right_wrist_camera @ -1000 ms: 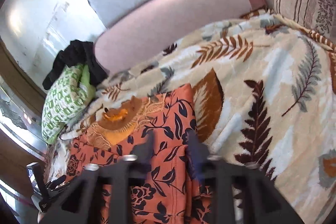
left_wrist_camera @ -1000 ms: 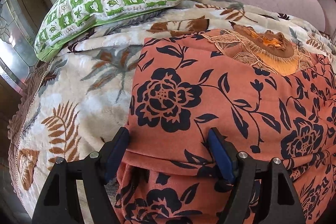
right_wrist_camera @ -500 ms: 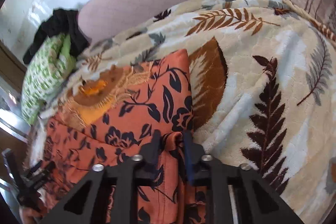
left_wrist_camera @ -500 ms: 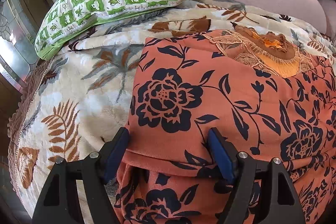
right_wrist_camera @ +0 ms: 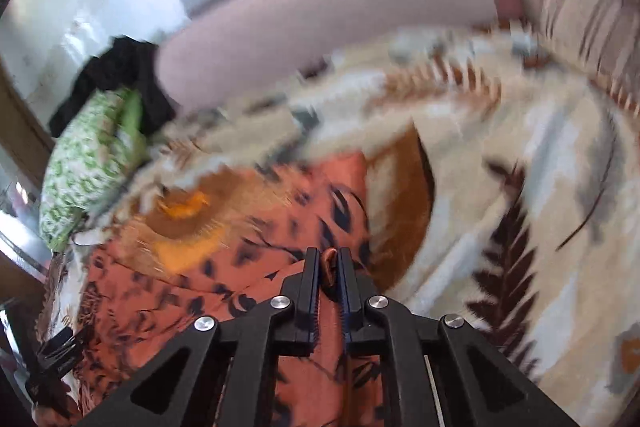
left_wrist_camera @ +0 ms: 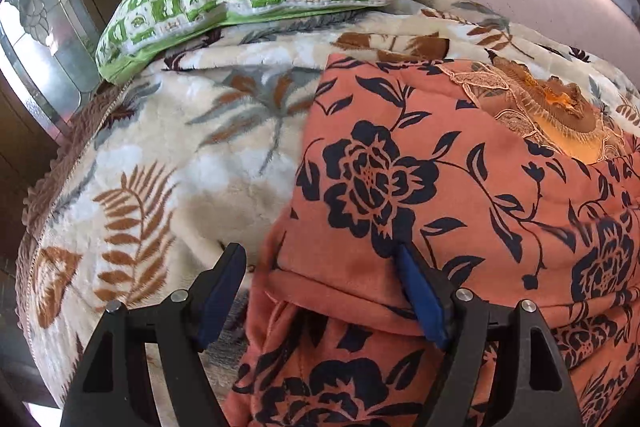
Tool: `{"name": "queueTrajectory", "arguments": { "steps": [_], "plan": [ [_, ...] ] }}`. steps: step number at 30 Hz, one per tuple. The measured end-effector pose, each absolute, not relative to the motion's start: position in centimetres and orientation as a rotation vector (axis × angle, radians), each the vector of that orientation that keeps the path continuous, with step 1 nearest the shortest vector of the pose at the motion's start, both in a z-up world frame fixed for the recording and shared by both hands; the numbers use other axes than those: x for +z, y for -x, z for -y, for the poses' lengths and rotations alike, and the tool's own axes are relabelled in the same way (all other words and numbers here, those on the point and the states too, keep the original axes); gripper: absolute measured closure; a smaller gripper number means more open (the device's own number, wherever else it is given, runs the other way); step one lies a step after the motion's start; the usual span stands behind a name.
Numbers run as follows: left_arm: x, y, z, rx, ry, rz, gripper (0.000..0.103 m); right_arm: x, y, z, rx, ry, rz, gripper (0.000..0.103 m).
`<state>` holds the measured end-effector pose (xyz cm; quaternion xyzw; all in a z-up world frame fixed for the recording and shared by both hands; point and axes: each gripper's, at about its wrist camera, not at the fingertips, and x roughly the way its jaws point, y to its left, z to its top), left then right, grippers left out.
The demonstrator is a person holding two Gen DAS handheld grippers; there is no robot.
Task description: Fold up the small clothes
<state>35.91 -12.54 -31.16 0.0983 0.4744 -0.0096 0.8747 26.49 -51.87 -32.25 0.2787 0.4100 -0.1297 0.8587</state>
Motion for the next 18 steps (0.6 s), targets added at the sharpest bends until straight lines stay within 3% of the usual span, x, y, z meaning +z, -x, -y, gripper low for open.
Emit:
{"name": "queueTrajectory", "arguments": {
  "steps": [3,9,14,18],
  "plan": [
    [-30.7,-35.8,12.6,-0.023,-0.224,-0.982,0.023,-32.0,-25.8,53.2,-0.292,-0.648,-0.802,0.084],
    [-28.1,-34.7,12.9,-0.078,-0.139,-0.886,0.023,-26.8,-22.7,51.8,-0.234,-0.609,-0.685,0.083],
    [-29.2,-34.7,14.7,-0.144,-0.197,-0.933,0.023,-27.3,-24.3,44.9,-0.060,-0.529,-0.824,0.083],
    [-30.9,-34.3,16.4,-0.114,-0.406,-0.920,0.019,-32.8,-25.9,42.2,-0.065,-0.516,-1.030,0.081]
  ]
}}
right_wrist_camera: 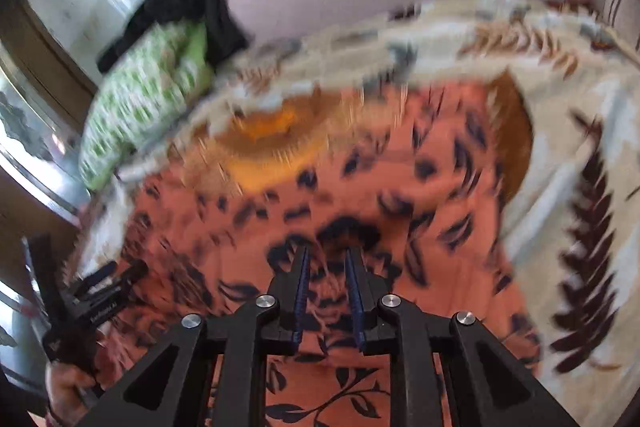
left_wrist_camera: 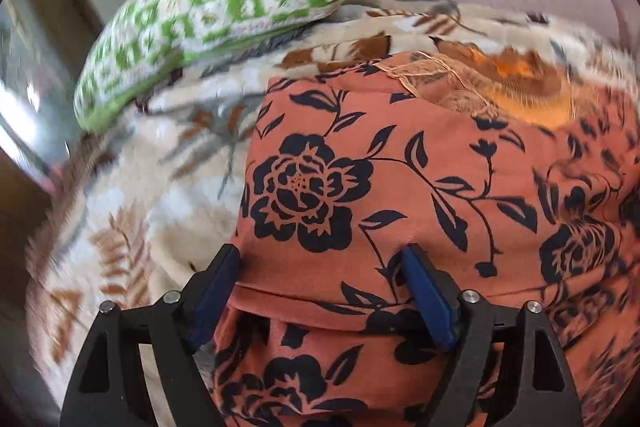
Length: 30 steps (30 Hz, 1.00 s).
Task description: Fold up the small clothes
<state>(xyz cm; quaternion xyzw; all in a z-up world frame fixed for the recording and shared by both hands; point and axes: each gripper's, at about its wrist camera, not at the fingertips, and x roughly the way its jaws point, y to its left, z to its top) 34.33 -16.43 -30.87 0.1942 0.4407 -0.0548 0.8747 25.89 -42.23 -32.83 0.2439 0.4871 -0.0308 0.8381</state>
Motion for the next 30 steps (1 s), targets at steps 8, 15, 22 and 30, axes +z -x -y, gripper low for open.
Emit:
{"name": "queueTrajectory", "arguments": {
  "steps": [8,15,22,30],
  "plan": [
    [-27.2,-33.6,14.9,-0.178,-0.221,-0.840,0.019,-29.3,-24.4,41.5,-0.014,-0.489,-0.896,0.082],
    [-31.2,-35.0,15.4,-0.109,-0.333,-0.973,0.011,-32.7,-29.4,38.2,-0.029,-0.440,-0.981,0.081],
    [-29.3,-34.9,13.1,-0.145,-0.186,-1.000,0.011,-29.3,-26.0,38.9,0.012,-0.436,-0.985,0.082],
    [-25.2,-29.2,8.4,-0.186,-0.094,-0.910,0.011,-24.6,-13.3,41.3,0.021,-0.468,-0.882,0.081]
  ]
}}
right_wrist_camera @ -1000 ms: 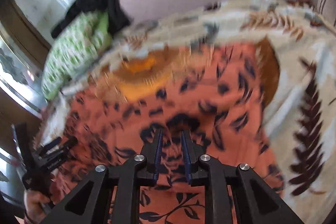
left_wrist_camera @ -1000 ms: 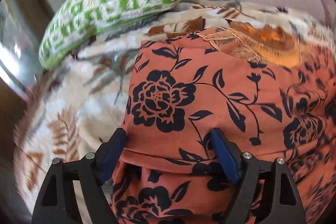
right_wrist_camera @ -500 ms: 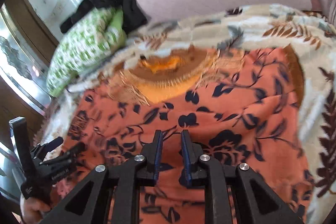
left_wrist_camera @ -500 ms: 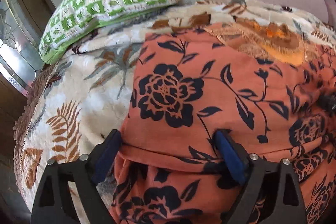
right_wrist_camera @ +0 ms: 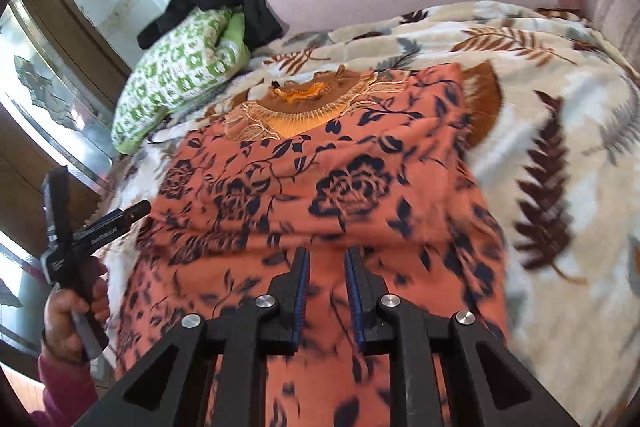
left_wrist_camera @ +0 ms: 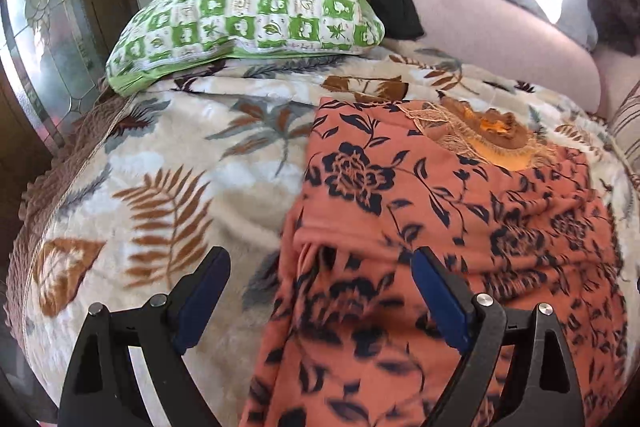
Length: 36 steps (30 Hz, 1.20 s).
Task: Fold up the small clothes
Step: 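Grasp the blouse hem with both grippers and lift it toward the collar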
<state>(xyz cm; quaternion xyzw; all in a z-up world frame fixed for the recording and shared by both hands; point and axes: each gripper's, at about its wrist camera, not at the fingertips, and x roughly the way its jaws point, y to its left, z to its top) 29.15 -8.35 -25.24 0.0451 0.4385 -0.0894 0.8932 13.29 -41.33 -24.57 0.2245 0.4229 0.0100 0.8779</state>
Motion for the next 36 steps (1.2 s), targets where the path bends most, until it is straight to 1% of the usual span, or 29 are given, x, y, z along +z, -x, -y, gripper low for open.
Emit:
{"name": "queueTrajectory", "arguments": {
  "steps": [2,3,4,6,11,13,16,20,22,24,25,26,28,29,30,32,36],
  "plan": [
    [-24.7,-27.5,6.7,-0.191,-0.066,-0.917,0.011,-23.5,-10.3,41.9,0.010,-0.489,-0.868,0.060],
    [-24.6,-26.4,5.9,-0.201,-0.060,-0.921,0.011,-23.2,-8.9,42.6,0.001,-0.531,-0.859,0.026],
    [-24.6,-25.1,4.9,-0.211,-0.056,-0.924,0.011,-22.8,-7.2,43.2,-0.013,-0.573,-0.838,0.017],
    [-25.2,-22.6,2.9,-0.238,-0.046,-0.943,0.011,-22.6,-5.1,43.9,-0.025,-0.612,-0.841,0.017],
    [-28.9,-17.1,-2.8,-0.249,-0.055,-1.060,0.011,-24.1,-1.1,45.4,-0.085,-0.643,-0.952,0.017],
    [-30.2,-15.8,-4.9,-0.241,-0.008,-1.102,0.011,-25.1,0.2,45.8,-0.100,-0.672,-0.974,0.017],
    [-31.7,-14.4,-7.5,-0.271,0.151,-1.164,0.011,-27.2,1.7,46.3,-0.131,-0.692,-0.995,0.019],
    [-31.6,-13.0,-7.2,-0.335,0.194,-1.143,0.011,-30.6,2.5,46.7,-0.153,-0.760,-1.051,0.019],
    [-31.5,-12.8,-6.7,-0.323,0.167,-1.120,0.012,-31.6,2.7,46.5,-0.154,-0.773,-1.065,0.024],
    [-31.5,-13.3,-6.8,-0.305,0.162,-1.108,0.020,-31.6,2.9,46.2,-0.158,-0.750,-1.059,0.027],
    [-31.6,-13.8,-6.8,-0.322,0.183,-1.110,0.022,-31.6,2.9,46.0,-0.150,-0.743,-1.065,0.031],
    [-31.7,-14.1,-6.8,-0.341,0.202,-1.109,0.024,-31.6,2.9,45.9,-0.146,-0.736,-1.073,0.033],
    [-31.7,-14.5,-6.5,-0.355,0.182,-1.111,0.026,-31.7,3.0,45.5,-0.143,-0.713,-1.089,0.042],
    [-31.5,-14.6,-6.1,-0.368,0.158,-1.110,0.033,-31.7,2.9,45.2,-0.143,-0.703,-1.094,0.044],
    [-31.4,-14.6,-5.9,-0.386,0.139,-1.110,0.044,-31.7,3.0,44.9,-0.141,-0.691,-1.097,0.047],
    [-31.4,-14.8,-5.3,-0.432,0.137,-1.124,0.054,-31.7,3.2,44.7,-0.138,-0.685,-1.101,0.048],
    [-31.6,-15.0,-5.5,-0.447,0.163,-1.152,0.054,-31.8,3.2,44.4,-0.123,-0.676,-1.118,0.048]
  ]
}}
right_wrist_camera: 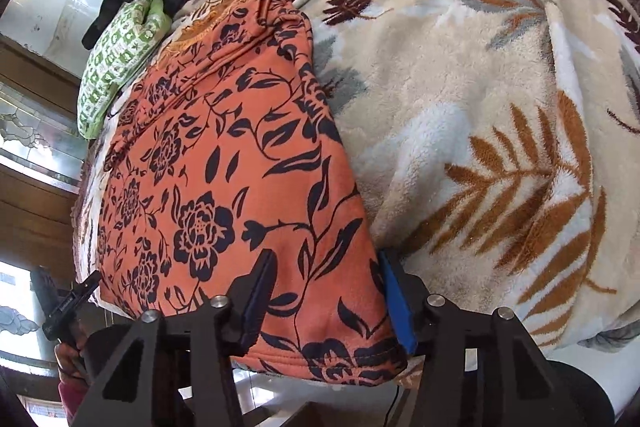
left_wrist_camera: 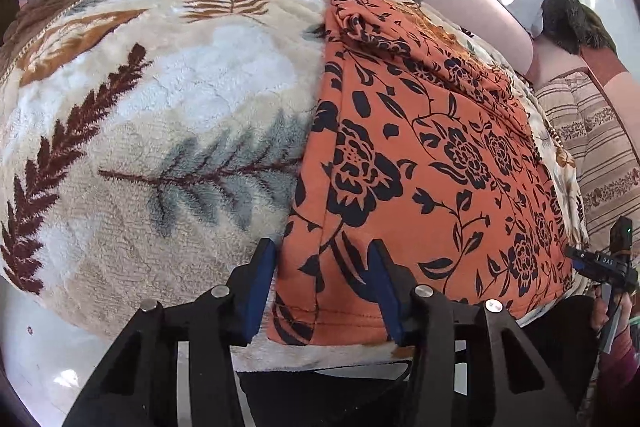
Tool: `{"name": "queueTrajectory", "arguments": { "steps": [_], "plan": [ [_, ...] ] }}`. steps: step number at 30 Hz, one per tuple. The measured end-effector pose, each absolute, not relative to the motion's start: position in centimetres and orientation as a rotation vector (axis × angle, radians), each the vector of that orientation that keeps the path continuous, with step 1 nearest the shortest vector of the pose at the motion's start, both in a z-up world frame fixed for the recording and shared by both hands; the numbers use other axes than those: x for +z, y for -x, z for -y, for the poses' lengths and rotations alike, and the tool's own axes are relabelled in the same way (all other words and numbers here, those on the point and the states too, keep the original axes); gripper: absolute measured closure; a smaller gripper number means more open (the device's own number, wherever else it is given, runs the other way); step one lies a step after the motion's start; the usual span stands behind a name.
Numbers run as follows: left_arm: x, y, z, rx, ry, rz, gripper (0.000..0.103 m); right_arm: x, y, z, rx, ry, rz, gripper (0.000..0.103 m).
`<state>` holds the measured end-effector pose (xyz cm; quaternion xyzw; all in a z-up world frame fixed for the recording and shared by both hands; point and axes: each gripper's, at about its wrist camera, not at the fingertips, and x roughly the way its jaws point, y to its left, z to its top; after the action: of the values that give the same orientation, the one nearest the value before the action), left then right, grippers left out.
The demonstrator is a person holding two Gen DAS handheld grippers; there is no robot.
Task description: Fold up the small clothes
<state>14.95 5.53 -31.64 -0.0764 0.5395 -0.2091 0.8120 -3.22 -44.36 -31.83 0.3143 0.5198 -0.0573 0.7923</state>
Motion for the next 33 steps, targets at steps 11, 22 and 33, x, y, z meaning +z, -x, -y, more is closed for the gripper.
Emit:
{"name": "queueTrajectory", "arguments": {
  "steps": [11,22,33],
  "plan": [
    [-31.5,-14.6,-4.3,-0.486,0.146,-1.239,0.089,-31.5,2.7,42.1,-0.190,-0.458,-1.175,0.074],
    [-30.3,-16.5,-5.3,-0.551,0.261,-1.302,0.093,-27.5,1.9,42.2,0.006,-0.600,-1.102,0.095],
    [-21.6,-27.1,-2.9,-0.642,0.363,-1.189,0.093,-21.3,-6.3,47.6,0.040,-0.755,-0.931,0.095]
  ]
}}
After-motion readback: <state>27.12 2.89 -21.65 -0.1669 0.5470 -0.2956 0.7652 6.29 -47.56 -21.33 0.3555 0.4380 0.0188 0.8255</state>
